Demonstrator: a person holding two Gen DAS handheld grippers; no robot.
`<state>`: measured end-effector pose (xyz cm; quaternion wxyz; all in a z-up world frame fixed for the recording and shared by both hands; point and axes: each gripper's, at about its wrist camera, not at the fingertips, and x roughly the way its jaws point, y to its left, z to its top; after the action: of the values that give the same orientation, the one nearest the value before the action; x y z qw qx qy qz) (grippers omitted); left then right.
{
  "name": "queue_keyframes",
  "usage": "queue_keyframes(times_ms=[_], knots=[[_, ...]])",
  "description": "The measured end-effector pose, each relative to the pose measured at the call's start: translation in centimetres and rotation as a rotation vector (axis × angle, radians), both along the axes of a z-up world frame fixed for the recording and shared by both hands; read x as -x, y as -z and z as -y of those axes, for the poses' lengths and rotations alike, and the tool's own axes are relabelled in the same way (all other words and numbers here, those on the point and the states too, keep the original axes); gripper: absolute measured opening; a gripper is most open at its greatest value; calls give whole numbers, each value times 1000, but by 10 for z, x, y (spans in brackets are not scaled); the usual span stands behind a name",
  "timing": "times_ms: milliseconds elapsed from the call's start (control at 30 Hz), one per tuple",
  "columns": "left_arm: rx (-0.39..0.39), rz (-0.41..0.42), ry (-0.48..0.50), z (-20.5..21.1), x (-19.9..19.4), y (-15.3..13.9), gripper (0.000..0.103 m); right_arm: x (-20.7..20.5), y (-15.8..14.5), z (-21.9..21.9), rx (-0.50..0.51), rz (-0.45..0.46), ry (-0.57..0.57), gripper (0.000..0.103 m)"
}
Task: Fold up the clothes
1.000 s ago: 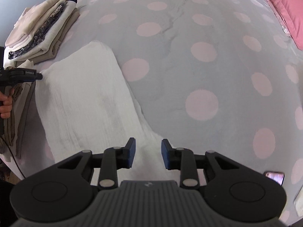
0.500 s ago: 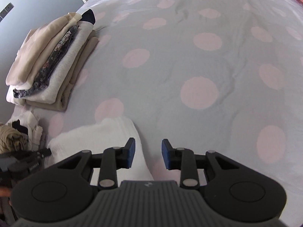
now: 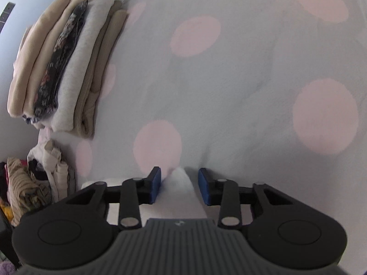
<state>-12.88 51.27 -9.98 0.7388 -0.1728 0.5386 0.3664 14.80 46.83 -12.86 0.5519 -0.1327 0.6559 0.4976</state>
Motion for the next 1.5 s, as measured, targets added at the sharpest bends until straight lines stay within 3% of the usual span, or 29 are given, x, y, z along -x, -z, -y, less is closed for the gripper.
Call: queue_keyframes(times_ms=[67, 167, 267, 400, 500, 700, 800, 1033, 1233, 1500], knots=[[-7, -4, 5, 2, 0, 0, 1, 6, -9, 7, -10, 47, -14, 8], [-17, -12, 17, 4, 0, 1, 1, 6, -36, 26, -117, 110, 56, 7], [-22, -14, 22, 6, 0, 1, 1, 13, -57, 37, -202, 244, 103, 7], [-3, -9, -7, 2, 1, 0, 1, 20, -44, 31, -178, 314, 125, 9], [5, -6, -41, -1, 5, -4, 1, 9, -40, 36, -144, 375, 205, 15], [-18, -20, -64, 4, 5, -14, 3, -9, -49, 78, -101, 361, 238, 32], [-46, -17, -49, 5, 7, -26, 16, -2, -56, 112, -94, 382, 210, 39], [-144, 42, -27, 44, 9, -58, 34, 33, -64, 213, -77, 427, 100, 44], [-240, 111, 50, 101, 9, -84, 36, 75, -79, 285, -111, 465, 74, 49], [-309, 176, 287, 196, 24, -75, 36, 168, -86, 359, -269, 729, -24, 61]])
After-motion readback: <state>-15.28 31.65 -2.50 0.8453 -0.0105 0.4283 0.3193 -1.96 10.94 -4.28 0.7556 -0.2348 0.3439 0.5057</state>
